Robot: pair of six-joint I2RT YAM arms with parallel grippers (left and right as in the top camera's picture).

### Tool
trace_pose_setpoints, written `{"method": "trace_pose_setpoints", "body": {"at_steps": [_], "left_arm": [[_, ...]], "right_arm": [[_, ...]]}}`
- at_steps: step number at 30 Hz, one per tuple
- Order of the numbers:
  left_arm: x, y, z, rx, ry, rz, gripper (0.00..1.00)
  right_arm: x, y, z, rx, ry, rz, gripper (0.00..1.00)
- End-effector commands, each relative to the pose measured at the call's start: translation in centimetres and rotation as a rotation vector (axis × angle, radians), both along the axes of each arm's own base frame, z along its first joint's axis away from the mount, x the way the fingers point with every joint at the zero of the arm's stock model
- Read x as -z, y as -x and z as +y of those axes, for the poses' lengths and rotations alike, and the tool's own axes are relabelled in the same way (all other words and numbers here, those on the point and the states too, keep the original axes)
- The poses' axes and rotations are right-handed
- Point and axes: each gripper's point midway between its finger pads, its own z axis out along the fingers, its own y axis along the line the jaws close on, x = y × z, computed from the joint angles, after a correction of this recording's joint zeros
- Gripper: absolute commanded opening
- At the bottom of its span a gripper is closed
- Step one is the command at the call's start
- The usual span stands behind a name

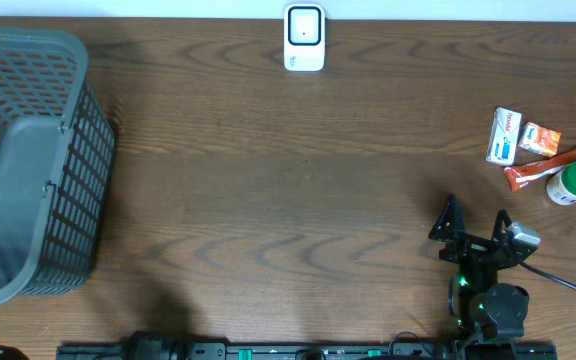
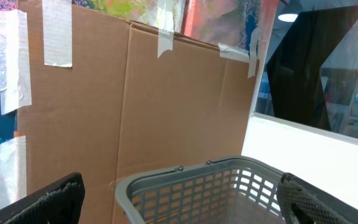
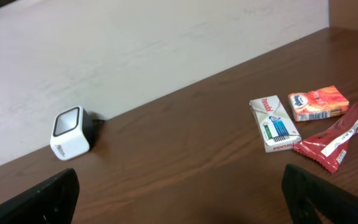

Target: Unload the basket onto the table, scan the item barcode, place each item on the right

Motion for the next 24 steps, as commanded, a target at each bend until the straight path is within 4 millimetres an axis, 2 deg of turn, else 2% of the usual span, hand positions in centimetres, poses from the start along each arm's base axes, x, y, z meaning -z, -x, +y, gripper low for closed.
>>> {"method": "trace_pose_setpoints", "body": {"at_steps": [1, 5, 8, 15, 17, 22, 24], "left_arm": [[0.0, 0.1, 0.0, -0.003, 0.003, -0.005, 0.98], [0.0, 0.1, 0.0, -0.003, 0.003, -0.004, 0.98], [0.1, 0.0, 0.0, -0.003, 0.002, 0.001, 0.98], [0.7, -0.2, 0.0, -0.003, -0.002, 0.04, 0.98], [0.7, -0.2, 0.0, -0.003, -0.002, 0.04, 0.98], [1.5, -0.5, -0.1, 0.004, 0.012, 0.064, 0.98], [2.7, -0.9, -0.1, 0.042, 0.12, 0.001, 0.98]], "right_arm": [[0.0, 0.1, -0.1, 0.007, 0.013, 0.0, 0.99], [0.0, 0.1, -0.1, 0.007, 0.013, 0.0, 0.99], [-0.2, 0.3, -1.4, 0.086, 0.042, -0.001, 0.99], [-0.2, 0.3, -1.4, 0.062, 0.464, 0.078, 0.99], [-0.2, 0.3, -1.4, 0.059, 0.516, 0.088, 0.99], [-0.2, 0.3, -1.4, 0.059, 0.516, 0.088, 0.99], [-0.2, 0.3, -1.4, 0.059, 0.516, 0.088, 0.99]]}}
